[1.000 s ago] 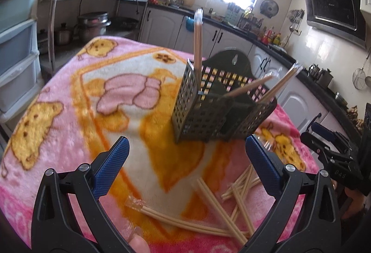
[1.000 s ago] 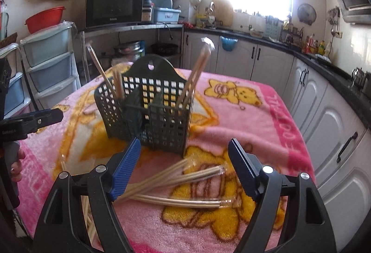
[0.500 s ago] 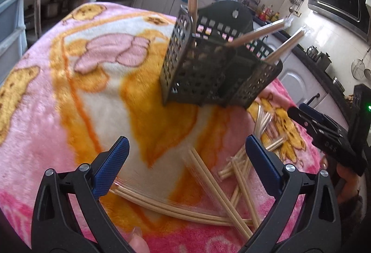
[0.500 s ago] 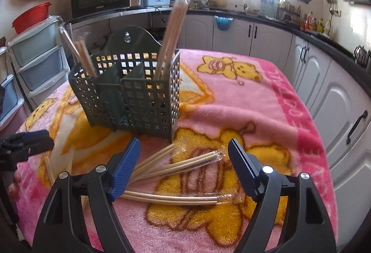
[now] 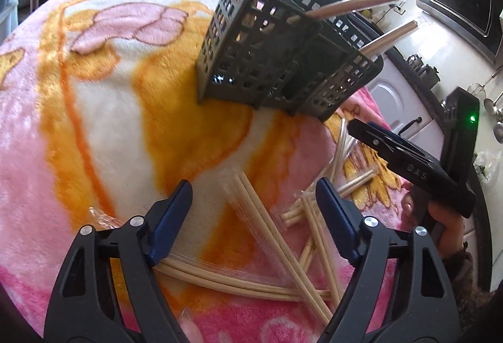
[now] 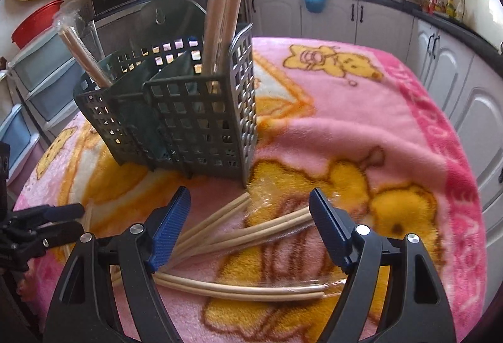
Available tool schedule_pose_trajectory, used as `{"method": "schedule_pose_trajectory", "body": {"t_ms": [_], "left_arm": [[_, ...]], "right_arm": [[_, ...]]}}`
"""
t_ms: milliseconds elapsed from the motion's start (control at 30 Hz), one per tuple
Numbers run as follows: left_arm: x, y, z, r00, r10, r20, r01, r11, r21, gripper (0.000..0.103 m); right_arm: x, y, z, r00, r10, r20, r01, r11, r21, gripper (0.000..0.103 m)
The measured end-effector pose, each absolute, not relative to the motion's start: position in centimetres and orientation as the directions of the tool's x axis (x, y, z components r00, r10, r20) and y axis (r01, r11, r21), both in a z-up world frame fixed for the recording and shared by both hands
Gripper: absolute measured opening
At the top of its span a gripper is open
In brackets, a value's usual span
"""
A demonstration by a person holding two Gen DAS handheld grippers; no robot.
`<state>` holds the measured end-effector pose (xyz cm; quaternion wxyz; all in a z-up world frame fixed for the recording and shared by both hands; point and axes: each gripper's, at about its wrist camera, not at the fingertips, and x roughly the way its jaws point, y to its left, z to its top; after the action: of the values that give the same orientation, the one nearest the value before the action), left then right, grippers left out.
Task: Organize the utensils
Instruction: 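Close the left tool on a chopstick while the right tool grasps another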
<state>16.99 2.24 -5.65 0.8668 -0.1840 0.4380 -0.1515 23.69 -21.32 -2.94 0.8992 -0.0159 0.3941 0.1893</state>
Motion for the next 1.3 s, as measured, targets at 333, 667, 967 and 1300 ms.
{"method": "schedule_pose_trajectory", "body": {"t_ms": [333,667,967,1300], "left_arm": [[17.2,1.3,-5.9,0.551,-0.422,-0.720,0.122,0.894,-0.431,0.032],[17.1,1.1,-6.3,0.531,-0.444,-0.721,0.137,0.885,-0.445,0.013],[17.0,1.5,-6.2,0.525,-0.486,-0.698,0.150,0.861,-0.487,0.009],[16.7,2.1,-5.5,0.545,-0.498,-0.675,0.154,0.850,-0.503,0.008]], "right_arm": [[23.8,-20.5,-3.7,0.591,0.338,-0.732,-0.380,0.918,0.116,0.001],[23.1,-20.6,-3.0,0.615,0.333,-0.715,-0.377,0.920,0.104,0.001],[22.7,-21.2,-2.4,0.631,0.333,-0.701,-0.368,0.924,0.107,0.001],[22.4,-21.4,-2.0,0.631,0.341,-0.696,-0.367,0.922,0.119,0.001]]}}
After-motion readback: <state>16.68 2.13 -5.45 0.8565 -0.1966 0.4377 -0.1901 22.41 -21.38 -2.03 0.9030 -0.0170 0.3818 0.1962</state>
